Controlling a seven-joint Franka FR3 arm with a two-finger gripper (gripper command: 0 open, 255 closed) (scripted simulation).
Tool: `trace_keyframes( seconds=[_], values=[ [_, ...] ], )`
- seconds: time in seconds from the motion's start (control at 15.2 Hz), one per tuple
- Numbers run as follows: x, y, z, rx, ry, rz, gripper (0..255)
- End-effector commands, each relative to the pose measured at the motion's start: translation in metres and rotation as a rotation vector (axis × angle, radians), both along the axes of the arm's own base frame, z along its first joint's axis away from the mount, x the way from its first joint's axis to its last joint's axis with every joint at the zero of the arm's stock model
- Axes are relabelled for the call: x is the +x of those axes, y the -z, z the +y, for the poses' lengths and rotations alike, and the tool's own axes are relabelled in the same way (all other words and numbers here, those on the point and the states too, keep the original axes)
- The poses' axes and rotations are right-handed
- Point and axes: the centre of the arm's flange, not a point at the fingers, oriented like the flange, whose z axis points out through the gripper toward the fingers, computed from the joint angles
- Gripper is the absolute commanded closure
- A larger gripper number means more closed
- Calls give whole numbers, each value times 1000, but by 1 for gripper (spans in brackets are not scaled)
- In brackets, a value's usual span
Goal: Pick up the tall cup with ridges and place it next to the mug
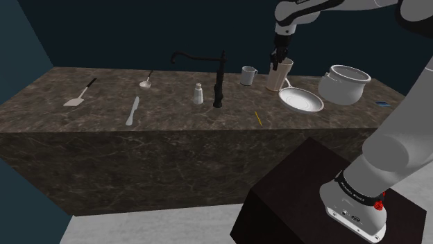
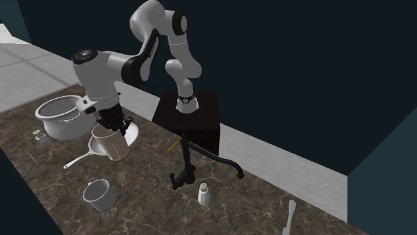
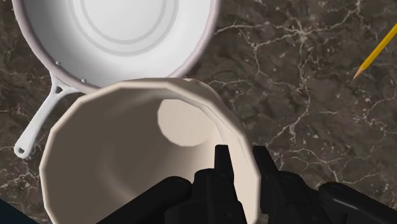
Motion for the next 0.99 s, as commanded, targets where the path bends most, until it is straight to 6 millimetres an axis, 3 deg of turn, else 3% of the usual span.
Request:
trace_keyframes(
  seconds=[0.0, 0.46, 0.92],
  values=[
    [0, 11, 1, -1, 0, -1, 255],
    [0, 48, 1, -1, 0, -1, 255],
    [0, 50, 1, -1, 0, -1, 255]
  ],
)
